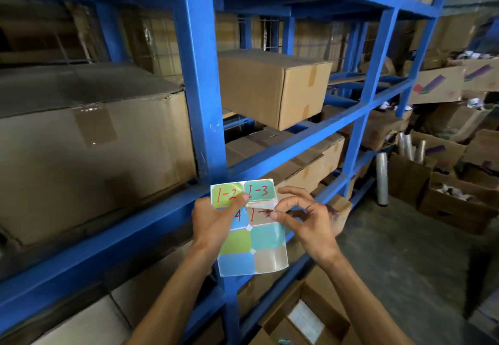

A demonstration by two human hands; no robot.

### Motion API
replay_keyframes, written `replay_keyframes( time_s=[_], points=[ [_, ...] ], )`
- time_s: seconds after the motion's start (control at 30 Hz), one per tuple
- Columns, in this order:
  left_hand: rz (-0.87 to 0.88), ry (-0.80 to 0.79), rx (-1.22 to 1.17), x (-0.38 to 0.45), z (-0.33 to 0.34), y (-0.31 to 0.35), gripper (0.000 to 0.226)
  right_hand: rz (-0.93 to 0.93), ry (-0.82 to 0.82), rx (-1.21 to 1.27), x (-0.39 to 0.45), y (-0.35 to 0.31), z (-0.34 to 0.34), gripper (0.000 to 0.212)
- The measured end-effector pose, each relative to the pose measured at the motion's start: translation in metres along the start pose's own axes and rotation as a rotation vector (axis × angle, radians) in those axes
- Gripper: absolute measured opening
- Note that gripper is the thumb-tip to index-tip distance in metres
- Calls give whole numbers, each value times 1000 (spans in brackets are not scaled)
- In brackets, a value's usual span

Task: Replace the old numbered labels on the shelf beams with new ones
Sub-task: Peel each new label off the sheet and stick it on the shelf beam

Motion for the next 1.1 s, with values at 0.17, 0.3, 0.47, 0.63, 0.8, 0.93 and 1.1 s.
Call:
replay_keyframes(
  time_s=[0.17, 0.3, 0.47, 0.63, 0.8, 0.93, 1.1],
  points=[
    [37, 97, 72, 6, 7, -6, 30, -15, -50, 125, 9, 19, -9, 11],
    [75, 153, 109, 6, 11, -16, 26, -9, -58, 182, 9, 34, -13, 13],
    [60, 253, 140, 9, 8, -25, 25, 30, -89, 305, 16, 45, -20, 9],
    [75, 314, 173, 4, 1, -38, 25, 123, -47, 376, 29, 66, -21, 14],
    [39, 348, 162, -3, -8, -47, 21, 180, 18, 397, 52, 89, -17, 30],
    [50, 359, 152, -9, -5, -46, 17, 189, 37, 363, 75, 109, -10, 20],
    [74, 366, 125, -11, 3, -35, 15, 154, 20, 275, 97, 134, -2, 18]
  ],
)
Point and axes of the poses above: each hand's wrist, its own x-axis towards the middle knuckle, its own z-axis out of the palm, y = z × x, the point moved 2 cm from there along x, towards the middle knuckle, and after that the axes turned 7 degrees about -z, right-handed, at the moved point
